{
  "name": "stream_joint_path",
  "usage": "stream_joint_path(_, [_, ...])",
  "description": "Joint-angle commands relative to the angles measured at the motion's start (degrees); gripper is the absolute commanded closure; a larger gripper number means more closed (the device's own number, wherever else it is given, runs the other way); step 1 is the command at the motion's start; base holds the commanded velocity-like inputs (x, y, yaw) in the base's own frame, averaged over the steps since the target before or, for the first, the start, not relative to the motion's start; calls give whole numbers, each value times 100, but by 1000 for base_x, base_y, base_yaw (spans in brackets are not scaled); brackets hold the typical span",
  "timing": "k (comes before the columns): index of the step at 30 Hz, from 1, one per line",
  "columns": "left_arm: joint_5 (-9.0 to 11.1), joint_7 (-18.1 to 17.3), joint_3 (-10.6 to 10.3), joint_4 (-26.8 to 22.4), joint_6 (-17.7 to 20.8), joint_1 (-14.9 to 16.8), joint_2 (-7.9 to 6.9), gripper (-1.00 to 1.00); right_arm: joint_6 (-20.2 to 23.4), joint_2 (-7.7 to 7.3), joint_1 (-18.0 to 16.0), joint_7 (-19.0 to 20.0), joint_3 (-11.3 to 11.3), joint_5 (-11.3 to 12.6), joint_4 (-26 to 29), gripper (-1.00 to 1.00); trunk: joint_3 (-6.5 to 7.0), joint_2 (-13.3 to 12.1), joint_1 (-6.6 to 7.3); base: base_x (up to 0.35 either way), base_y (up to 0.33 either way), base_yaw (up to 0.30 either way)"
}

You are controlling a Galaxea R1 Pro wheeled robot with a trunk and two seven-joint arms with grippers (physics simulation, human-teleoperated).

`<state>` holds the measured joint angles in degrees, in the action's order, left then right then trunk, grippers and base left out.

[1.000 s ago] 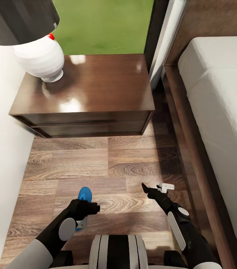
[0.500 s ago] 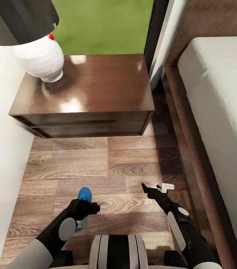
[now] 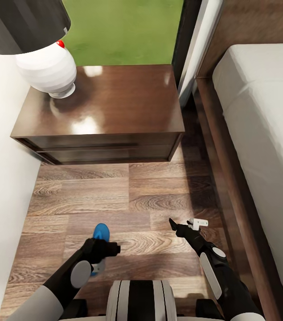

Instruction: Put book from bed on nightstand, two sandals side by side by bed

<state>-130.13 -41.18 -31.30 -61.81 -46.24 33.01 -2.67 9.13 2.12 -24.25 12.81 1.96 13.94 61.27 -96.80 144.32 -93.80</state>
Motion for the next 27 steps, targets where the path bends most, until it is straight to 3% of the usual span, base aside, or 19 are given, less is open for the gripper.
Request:
stream_joint_path(1, [3, -12, -52, -5, -8, 4, -6, -100, 44, 5, -1, 33, 20, 56, 7, -100, -3, 1, 1, 0, 0, 0])
stream_joint_path(11, [5, 174, -121, -6, -7, 4, 3, -100, 37, 5, -1, 36, 23, 56, 7, -100, -3, 1, 1, 0, 0, 0])
stream_joint_path(27, [5, 189, -122, -4, -7, 4, 3, -100, 36, 7, -1, 37, 22, 56, 7, -100, -3, 1, 1, 0, 0, 0])
